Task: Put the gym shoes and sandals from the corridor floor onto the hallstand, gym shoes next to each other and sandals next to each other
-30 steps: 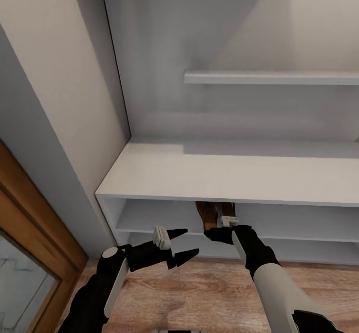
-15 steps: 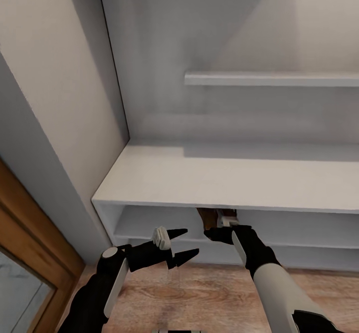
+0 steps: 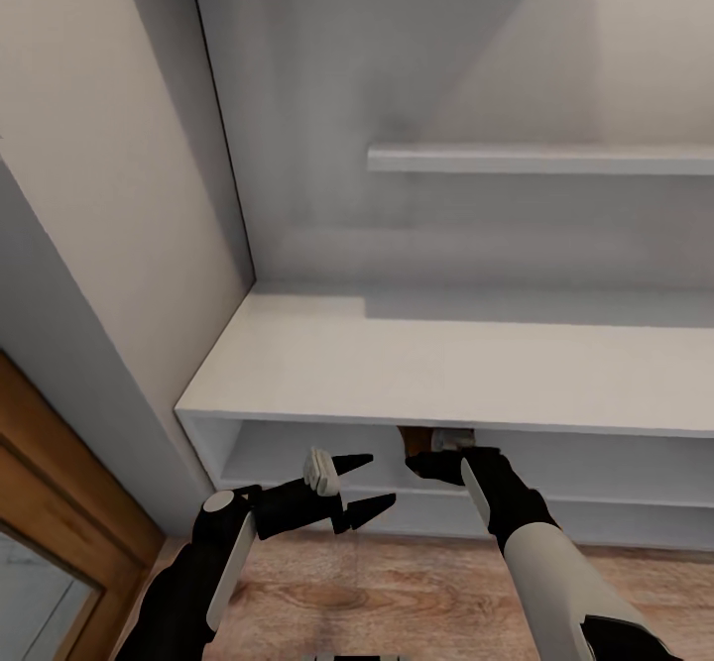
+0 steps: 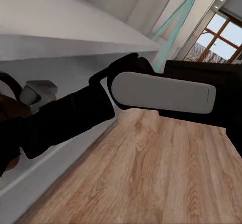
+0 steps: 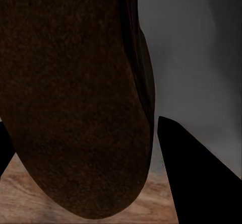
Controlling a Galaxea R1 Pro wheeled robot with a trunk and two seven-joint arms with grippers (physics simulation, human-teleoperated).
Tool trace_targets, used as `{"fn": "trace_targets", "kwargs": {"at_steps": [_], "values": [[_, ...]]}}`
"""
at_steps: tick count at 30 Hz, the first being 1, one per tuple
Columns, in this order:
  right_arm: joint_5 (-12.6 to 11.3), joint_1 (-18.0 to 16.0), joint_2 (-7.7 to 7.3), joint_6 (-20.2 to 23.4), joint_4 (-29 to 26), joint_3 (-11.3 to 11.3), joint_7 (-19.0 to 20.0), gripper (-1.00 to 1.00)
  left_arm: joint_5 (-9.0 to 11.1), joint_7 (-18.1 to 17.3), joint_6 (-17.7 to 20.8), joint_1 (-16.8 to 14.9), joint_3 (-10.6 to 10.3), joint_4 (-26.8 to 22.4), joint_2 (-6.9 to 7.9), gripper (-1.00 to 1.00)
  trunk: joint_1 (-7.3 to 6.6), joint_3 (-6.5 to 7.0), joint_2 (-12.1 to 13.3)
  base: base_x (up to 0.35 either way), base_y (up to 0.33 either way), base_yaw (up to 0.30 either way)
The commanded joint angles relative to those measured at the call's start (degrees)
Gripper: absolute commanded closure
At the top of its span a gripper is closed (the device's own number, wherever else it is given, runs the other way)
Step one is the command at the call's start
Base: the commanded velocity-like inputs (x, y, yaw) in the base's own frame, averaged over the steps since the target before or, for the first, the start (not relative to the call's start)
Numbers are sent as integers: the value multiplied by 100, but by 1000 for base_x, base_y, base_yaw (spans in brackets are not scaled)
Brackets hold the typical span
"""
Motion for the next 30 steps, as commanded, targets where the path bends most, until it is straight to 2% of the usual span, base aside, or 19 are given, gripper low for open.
{"fn": "trace_targets", "kwargs": {"at_steps": [1,12,13,25,30], "values": [[49,-4,9,29,-10,-44,35,100,30,-11,60,-2,0,-1,0,-100,0,-5,-2,67,0,0],[46,-3,8,29,-2,-49,35,100,30,-18,60,-6,0,-1,0,-100,0,-5,-2,11,0,0],[46,-4,8,29,-2,-50,35,-100,30,-18,60,-6,0,-1,0,-100,0,-5,-2,0,0,0],[51,-5,9,29,-1,-47,43,-100,32,-18,60,-3,0,-1,0,-100,0,-5,-2,0,0,0],[47,-4,9,29,-1,-47,43,-100,32,-18,60,-3,0,-1,0,-100,0,-5,-2,-178,0,0]]}}
